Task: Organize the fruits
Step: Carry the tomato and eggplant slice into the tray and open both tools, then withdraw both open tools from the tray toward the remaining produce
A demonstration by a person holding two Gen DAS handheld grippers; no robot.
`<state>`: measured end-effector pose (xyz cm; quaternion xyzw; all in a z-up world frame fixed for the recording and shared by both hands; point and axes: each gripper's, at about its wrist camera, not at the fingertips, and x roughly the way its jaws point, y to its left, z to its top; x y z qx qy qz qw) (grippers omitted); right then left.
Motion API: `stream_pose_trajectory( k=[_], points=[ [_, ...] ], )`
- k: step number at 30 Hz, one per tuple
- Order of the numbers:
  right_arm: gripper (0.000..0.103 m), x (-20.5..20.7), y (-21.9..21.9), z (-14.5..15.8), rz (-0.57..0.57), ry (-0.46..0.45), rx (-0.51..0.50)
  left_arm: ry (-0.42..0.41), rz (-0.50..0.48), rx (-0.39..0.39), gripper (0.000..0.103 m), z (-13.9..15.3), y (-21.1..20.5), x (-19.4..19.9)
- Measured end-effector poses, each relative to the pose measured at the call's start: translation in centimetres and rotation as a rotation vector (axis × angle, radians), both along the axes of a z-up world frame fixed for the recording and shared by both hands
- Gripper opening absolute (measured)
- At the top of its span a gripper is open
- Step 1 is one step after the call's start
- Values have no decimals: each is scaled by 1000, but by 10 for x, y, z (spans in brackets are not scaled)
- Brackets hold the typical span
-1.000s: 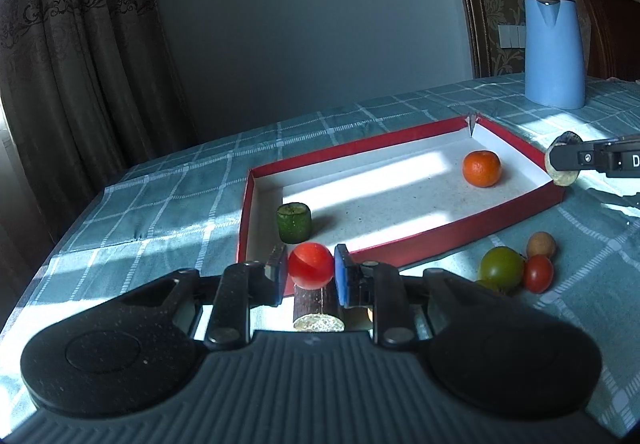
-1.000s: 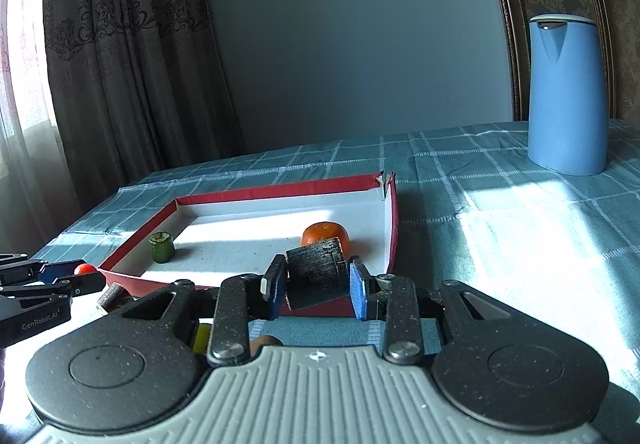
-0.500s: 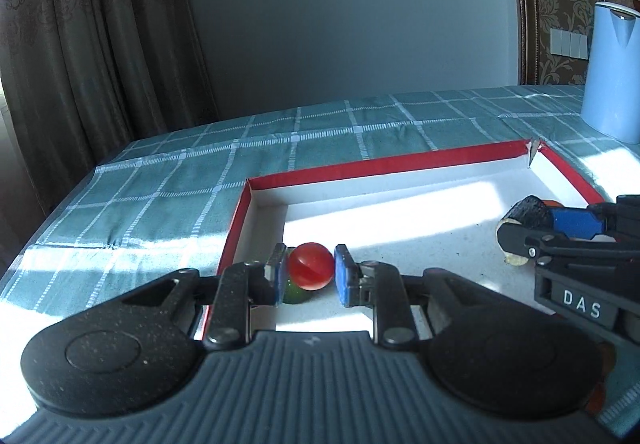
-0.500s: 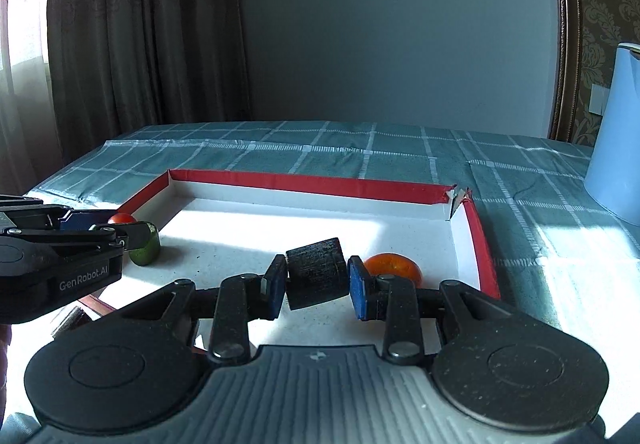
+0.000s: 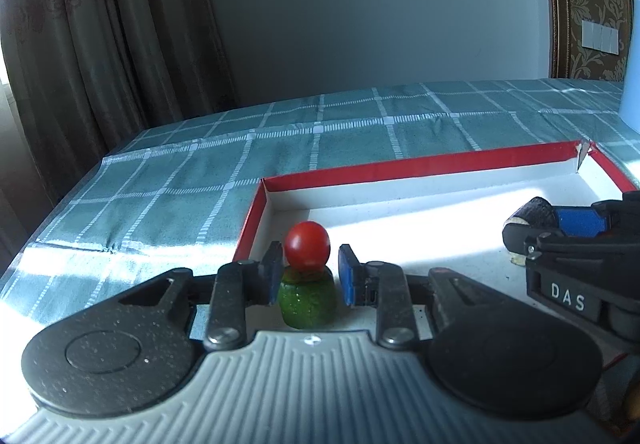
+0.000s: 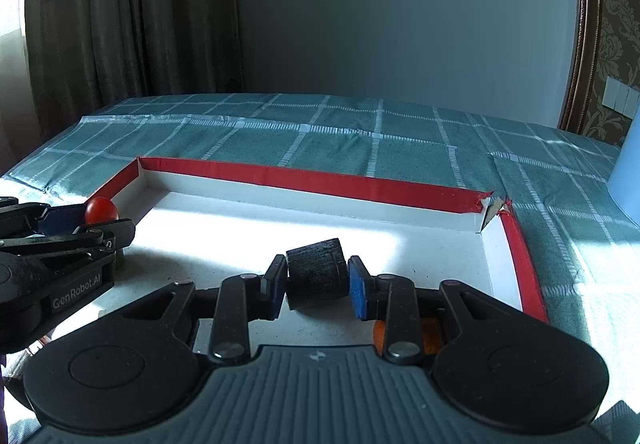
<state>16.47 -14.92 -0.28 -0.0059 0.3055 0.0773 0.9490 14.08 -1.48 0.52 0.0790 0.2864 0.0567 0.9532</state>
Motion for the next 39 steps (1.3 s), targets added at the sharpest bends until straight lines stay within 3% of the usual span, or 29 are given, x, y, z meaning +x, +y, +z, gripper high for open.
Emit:
stream_pose_trajectory(
  k=[1,5,8,10,16,24,26,29,39],
  points=[
    [32,1,0,0,3,3,-3,1,3,2,29,-1,0,1],
    [32,2,0,0,3,9,-7,21,-11,-9,59,-3,0,2],
    [33,1,3,1,-5,6,-31,20,-14,-10,73,-4,0,2],
    [44,0,5,0,-10,7,-46,30,-20,-10,75,-5,-1,3],
    [60,-7,-1,4,-28,-42,-8,24,-36,13,77,-7,-5,-1],
    [63,-37,-16,9,-71,-146,34,-60,-27,34,91,1,2,-26],
    [63,-47,-22,11,-87,-172,59,-72,-22,15,92,4,8,-34],
    [73,-57,-30,12,-108,-180,100,-76,-4,-7,93,7,18,-42],
    [73,-92,-46,13,-113,-199,177,-64,63,-94,94,6,64,-86]
  ],
)
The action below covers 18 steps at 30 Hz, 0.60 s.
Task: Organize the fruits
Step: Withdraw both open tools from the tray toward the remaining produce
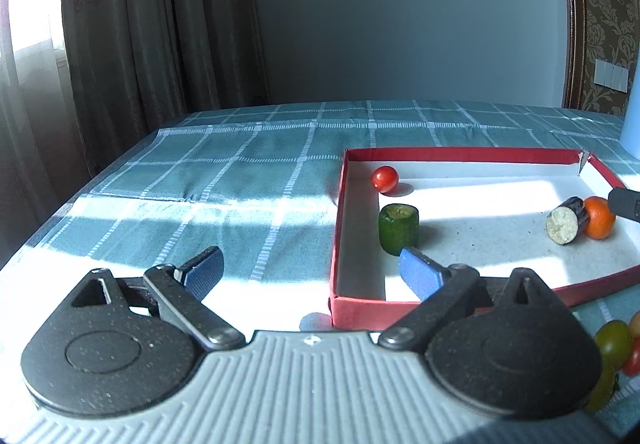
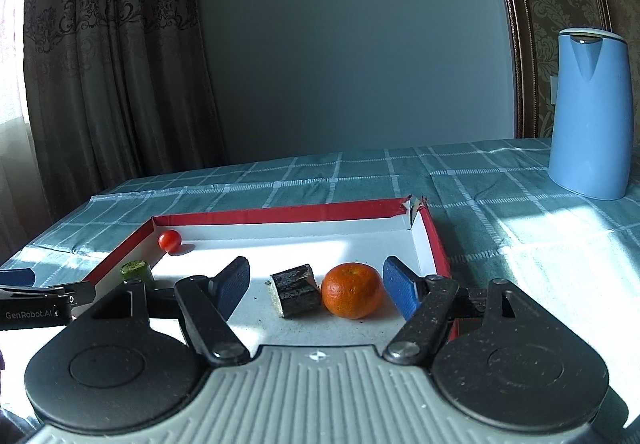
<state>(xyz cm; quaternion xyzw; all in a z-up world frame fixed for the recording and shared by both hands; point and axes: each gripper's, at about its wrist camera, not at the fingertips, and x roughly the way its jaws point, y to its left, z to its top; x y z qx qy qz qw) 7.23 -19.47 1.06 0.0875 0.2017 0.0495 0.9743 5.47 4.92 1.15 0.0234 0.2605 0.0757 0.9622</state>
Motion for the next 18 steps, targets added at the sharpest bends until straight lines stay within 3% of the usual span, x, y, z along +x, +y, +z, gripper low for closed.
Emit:
stream_pose_trajectory(
  k=[3,9,18],
  points=[
    [80,-11,-7,-1,0,18,53,3,-7,-37,97,-1,11,-16],
    [80,-26,-20,-3,-16,14,123,4,-59,-97,97,-1,18,-33],
    [80,-40,-33,-8,-19,36,182,0,-151,-11,97,-6,-8,-35]
  ],
)
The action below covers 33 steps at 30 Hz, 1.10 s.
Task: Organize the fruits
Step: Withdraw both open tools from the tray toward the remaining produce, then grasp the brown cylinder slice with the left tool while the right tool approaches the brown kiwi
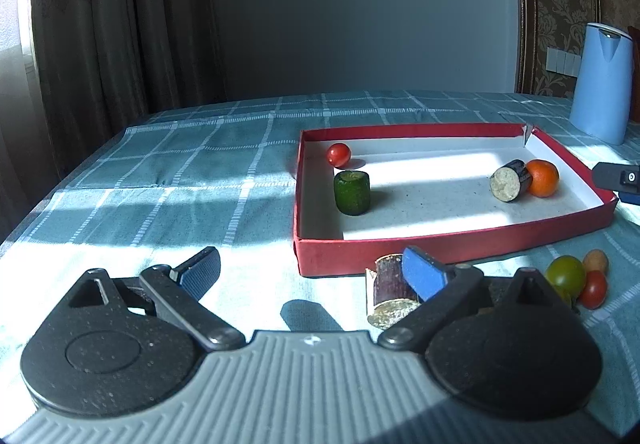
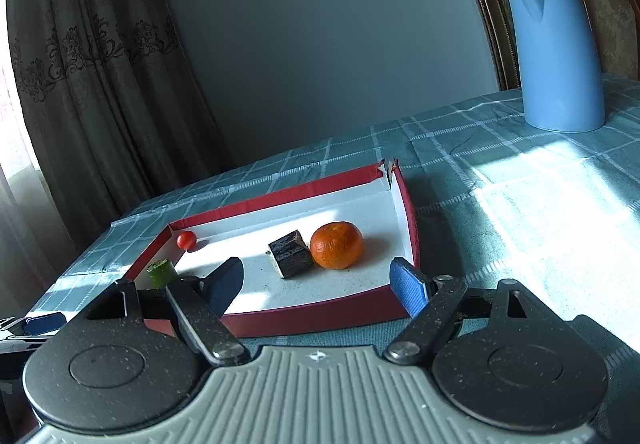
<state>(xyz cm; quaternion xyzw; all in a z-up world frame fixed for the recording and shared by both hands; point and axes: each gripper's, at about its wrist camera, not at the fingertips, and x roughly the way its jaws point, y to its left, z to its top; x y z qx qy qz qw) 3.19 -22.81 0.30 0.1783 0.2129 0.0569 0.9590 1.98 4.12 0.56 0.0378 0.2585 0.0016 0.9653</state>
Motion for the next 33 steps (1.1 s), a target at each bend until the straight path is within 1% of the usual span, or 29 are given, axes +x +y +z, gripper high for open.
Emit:
stream_pose_trajectory(
  k=[4,6,9,12,14,15,16,17,18,19,20,22,25,28,30,33],
  points=[
    [80,-2,0,1,0,-13,0,-8,-55,-58,97,4,1,0],
    [80,-1,0,0,4,-7,1,0,-55,-40,97,2,-2,2],
    [80,0,2,0,10,3,-1,36,-69,6,97,-4,-10,6],
    [80,-1,2,0,13,2,-7,48,-73,47,96,-8,-16,7],
    [80,-1,3,0,13,-1,-11,71,-70,64,90,-12,-17,9],
    [80,-1,3,0,12,-3,-15,84,-79,56,82,-13,-17,10],
    [80,-2,4,1,11,-5,-21,94,-90,48,77,-13,-16,11],
    [80,-2,4,1,10,-6,-25,110,-96,44,63,-15,-15,12],
    [80,-3,4,2,9,-10,-29,125,-95,41,52,-16,-14,13],
    [80,-3,4,2,7,-12,-33,129,-97,28,51,-17,-12,14],
    [80,-3,4,2,5,-10,-37,136,-104,11,48,-17,-10,15],
    [80,-3,3,0,2,5,-41,141,-111,-6,48,-17,-10,17],
    [80,-3,4,-1,20,21,-42,134,-107,3,49,-18,-12,18],
    [80,-7,9,-2,31,30,-105,135,-112,-2,46,-17,-11,18],
    [80,-12,9,-2,33,27,-128,138,-114,-11,35,-16,-10,17],
    [80,-17,8,-6,31,58,-155,139,-117,-8,34,-16,-9,16]
  ],
)
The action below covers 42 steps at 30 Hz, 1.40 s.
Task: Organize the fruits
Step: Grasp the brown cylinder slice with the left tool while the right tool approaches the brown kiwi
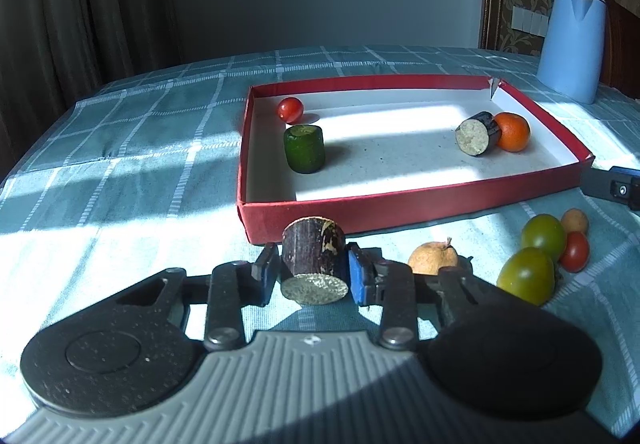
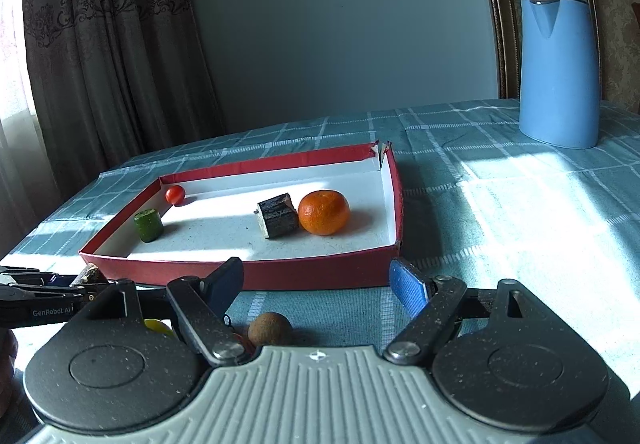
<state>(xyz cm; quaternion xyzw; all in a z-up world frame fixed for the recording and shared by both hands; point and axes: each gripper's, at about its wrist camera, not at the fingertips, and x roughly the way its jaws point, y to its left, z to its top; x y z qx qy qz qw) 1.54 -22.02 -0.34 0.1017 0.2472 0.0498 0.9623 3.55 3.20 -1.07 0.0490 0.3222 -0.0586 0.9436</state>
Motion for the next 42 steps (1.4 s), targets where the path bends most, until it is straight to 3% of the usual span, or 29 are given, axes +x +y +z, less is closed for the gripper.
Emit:
stream_pose_trajectory(
  k=[5,9,13,23,24,25,28,33,35,41,42],
  points=[
    [78,6,2,-8,18,80,0,-11,0,26,34,-1,-4,-2],
    [63,6,14,-10,74,91,-32,-23,20,57,44,-1,-7,-3],
    [52,2,20,-9,98,74,-63,-20,21,52,44,-1,-5,-2],
    [50,-9,26,-5,153,37,-86,-42,18,100,44,-2,-12,-5],
    [33,-12,27,-5,173,30,-85,-42,18,100,44,-2,-12,-5],
    [26,-13,28,-5,185,26,-81,-43,18,102,44,-2,-12,-5],
    [22,-13,26,-5,168,28,-75,-46,18,109,44,-2,-13,-6],
    [20,-8,15,-6,80,39,-60,-45,18,107,44,-2,-13,-6],
    [21,-3,12,-8,99,75,-42,-46,17,111,44,-2,-13,-6],
    [23,7,2,-7,142,117,118,-47,18,112,44,-1,-13,-6],
    [30,10,0,-8,143,127,143,-46,18,111,44,-1,-13,-6]
  ],
)
